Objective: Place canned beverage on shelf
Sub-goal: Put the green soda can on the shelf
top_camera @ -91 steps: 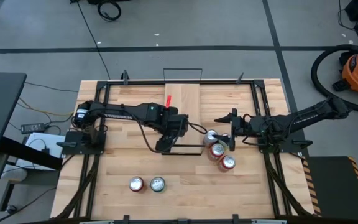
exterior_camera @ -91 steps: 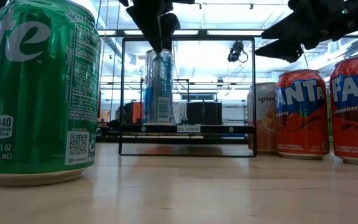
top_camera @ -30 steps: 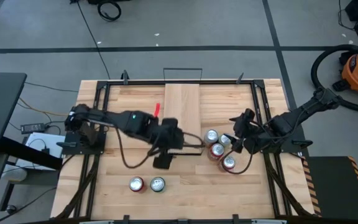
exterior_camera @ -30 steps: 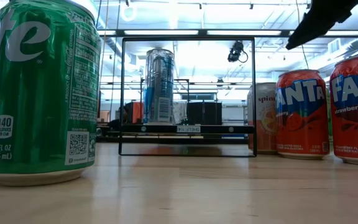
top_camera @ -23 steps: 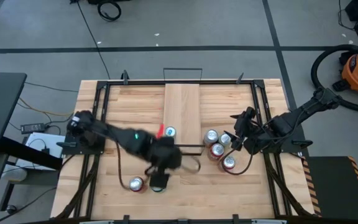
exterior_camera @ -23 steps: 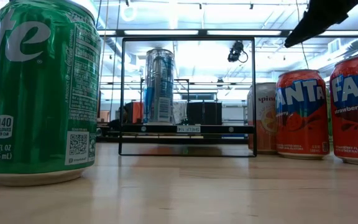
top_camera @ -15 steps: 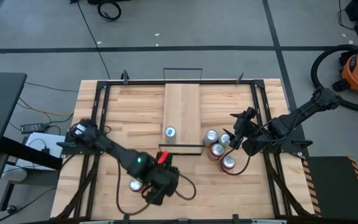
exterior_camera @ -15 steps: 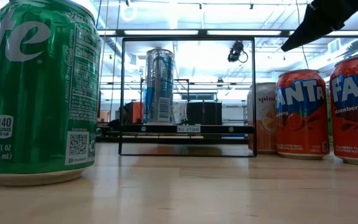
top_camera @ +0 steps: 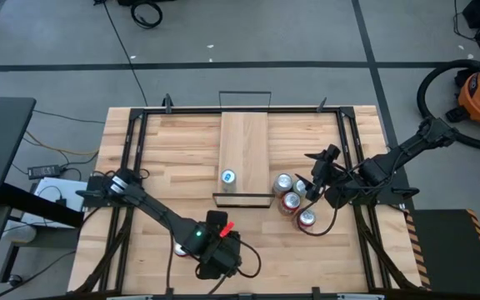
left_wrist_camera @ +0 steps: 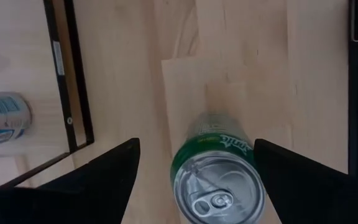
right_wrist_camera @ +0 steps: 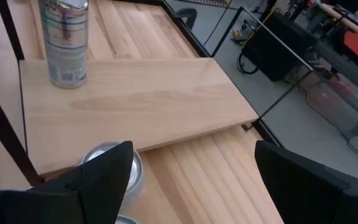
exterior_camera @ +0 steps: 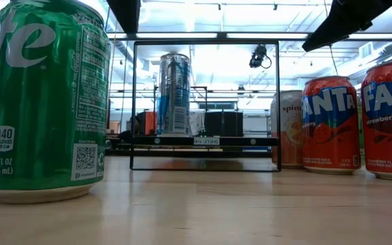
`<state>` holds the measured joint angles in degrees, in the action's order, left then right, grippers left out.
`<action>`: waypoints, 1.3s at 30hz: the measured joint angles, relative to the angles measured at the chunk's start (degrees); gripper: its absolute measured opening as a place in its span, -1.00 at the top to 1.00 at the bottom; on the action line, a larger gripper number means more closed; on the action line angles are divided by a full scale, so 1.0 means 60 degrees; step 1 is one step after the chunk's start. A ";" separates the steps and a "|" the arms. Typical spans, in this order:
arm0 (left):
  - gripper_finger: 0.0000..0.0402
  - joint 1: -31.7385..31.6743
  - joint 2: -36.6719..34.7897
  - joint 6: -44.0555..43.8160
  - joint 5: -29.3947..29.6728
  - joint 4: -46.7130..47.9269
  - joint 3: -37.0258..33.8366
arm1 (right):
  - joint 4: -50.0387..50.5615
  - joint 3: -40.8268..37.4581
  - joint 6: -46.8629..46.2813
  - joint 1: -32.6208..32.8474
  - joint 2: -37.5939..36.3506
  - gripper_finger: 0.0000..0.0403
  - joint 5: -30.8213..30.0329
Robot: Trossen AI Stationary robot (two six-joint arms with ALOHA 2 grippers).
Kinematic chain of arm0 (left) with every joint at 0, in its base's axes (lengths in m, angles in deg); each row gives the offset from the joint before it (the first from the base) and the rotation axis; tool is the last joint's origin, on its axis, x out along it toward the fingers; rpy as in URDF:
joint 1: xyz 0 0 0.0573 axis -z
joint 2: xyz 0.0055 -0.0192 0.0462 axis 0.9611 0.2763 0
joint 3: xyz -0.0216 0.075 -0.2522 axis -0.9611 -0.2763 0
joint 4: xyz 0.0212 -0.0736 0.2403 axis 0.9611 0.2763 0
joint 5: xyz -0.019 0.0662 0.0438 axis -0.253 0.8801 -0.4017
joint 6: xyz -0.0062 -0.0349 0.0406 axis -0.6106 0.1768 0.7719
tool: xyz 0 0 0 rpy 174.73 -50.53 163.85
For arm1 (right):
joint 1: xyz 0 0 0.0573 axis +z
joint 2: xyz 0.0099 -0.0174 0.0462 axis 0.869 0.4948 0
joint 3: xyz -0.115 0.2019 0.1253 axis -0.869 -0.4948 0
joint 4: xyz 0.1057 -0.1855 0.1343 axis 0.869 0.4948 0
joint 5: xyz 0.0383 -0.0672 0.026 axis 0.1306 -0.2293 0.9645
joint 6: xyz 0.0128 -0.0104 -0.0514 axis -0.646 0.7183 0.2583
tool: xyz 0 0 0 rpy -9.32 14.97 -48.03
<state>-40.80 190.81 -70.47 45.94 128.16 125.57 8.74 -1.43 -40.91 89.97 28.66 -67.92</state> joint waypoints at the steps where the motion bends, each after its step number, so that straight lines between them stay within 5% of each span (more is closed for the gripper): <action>1: -0.62 0.0002 0.0017 0.0000 0.0002 -0.0012 0.0000 | -0.0021 0.0000 0.0048 0.0000 0.0002 -0.73 0.0002; 15: -0.62 0.0025 0.0025 -0.0556 -0.0912 -0.0017 -0.0637 | -0.0145 0.0000 0.0086 0.0000 0.0002 -0.73 0.0085; 39: -0.62 -0.0210 -0.0008 0.0745 -0.1456 -0.0681 -0.1387 | -0.0376 0.0000 0.0259 0.0000 0.0002 -0.73 0.0262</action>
<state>-42.06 190.76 -66.01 37.20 124.08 117.24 6.48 -1.43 -39.35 89.97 28.67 -66.35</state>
